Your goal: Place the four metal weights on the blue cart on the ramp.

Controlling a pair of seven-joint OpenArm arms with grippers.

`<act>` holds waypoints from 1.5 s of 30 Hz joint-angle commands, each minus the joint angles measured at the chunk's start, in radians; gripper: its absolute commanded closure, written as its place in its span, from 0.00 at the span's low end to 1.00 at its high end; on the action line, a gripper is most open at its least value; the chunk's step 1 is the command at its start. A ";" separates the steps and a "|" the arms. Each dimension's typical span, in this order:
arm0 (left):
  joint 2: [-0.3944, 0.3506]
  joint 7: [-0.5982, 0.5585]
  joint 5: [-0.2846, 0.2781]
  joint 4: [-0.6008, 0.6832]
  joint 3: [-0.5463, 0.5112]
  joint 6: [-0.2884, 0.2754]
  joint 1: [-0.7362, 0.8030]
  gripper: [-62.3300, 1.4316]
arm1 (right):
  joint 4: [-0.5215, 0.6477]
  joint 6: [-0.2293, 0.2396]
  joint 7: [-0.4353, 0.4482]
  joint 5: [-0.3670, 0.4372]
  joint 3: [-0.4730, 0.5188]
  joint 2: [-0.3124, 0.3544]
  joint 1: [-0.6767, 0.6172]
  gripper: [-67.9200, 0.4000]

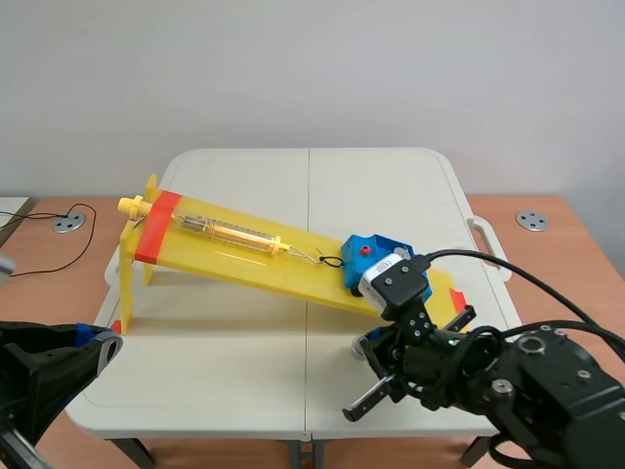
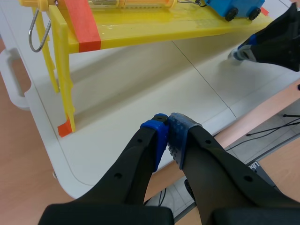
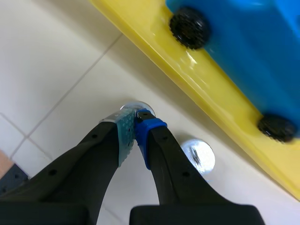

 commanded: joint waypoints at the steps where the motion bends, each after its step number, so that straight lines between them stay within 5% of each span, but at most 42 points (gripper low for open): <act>1: 0.018 -0.092 -0.059 0.072 -0.016 -0.032 -0.008 0.93 | 0.175 0.005 0.072 0.081 -0.010 0.064 -0.001 0.98; 8: 0.018 -0.092 -0.059 0.072 -0.016 -0.032 -0.008 0.93 | 0.385 0.005 0.046 0.146 0.034 0.134 -0.133 0.98; 21: 0.018 -0.092 -0.059 0.072 -0.016 -0.032 -0.008 0.93 | 0.613 0.047 -0.051 0.481 0.283 0.125 -0.220 0.98; 31: 0.018 -0.092 -0.059 0.072 -0.016 -0.032 -0.008 0.93 | 0.578 0.042 -0.072 0.533 0.372 0.041 -0.108 0.98; 45: 0.018 -0.091 -0.059 0.072 -0.016 -0.032 -0.008 0.93 | 0.323 0.043 -0.096 0.578 0.370 -0.097 0.104 0.98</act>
